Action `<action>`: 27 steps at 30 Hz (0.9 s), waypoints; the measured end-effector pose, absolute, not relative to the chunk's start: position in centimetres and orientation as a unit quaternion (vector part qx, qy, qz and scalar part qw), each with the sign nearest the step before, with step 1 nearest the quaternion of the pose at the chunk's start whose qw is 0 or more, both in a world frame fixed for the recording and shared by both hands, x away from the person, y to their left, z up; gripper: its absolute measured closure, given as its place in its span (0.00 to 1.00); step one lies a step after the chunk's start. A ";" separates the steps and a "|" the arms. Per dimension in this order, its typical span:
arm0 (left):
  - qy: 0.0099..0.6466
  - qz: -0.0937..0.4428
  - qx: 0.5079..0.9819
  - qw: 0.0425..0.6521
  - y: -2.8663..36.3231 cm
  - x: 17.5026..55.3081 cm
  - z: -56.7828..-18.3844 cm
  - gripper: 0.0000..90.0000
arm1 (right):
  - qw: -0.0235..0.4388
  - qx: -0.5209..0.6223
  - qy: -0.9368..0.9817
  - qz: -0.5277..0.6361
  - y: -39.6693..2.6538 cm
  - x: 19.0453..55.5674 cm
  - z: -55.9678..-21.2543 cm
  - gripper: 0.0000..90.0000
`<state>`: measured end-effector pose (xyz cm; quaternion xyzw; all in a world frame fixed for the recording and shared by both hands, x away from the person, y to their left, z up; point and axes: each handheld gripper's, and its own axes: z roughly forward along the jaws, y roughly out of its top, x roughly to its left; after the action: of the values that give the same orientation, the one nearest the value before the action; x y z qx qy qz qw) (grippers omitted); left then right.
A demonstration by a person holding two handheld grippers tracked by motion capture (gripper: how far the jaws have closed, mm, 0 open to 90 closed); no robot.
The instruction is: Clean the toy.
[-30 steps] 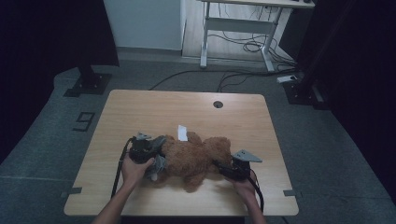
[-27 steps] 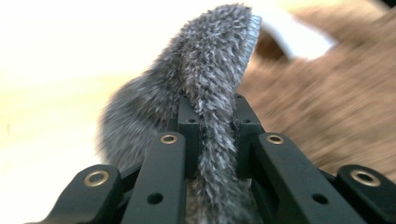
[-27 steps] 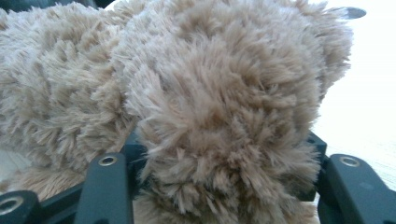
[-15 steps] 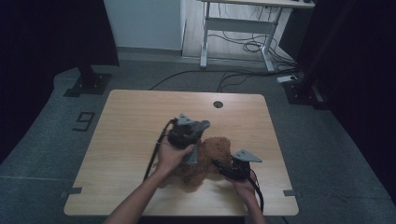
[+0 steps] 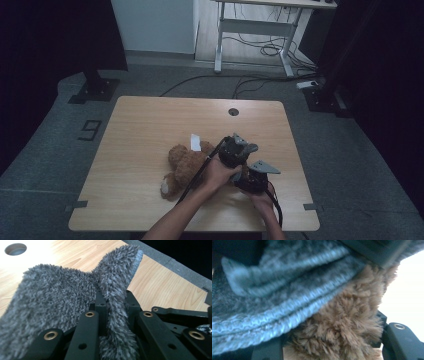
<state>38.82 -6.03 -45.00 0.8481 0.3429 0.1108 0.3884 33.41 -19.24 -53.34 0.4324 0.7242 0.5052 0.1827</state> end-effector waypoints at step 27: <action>0.509 0.101 0.774 0.363 14.1 41.2 -47.4 0.87 | 0.185 0.439 0.722 0.502 -19.0 33.4 -53.3 0.45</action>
<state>41.16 14.08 -47.39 0.7739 0.5091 0.1013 0.3628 33.45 -19.00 -53.28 0.4387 0.7224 0.5016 0.1848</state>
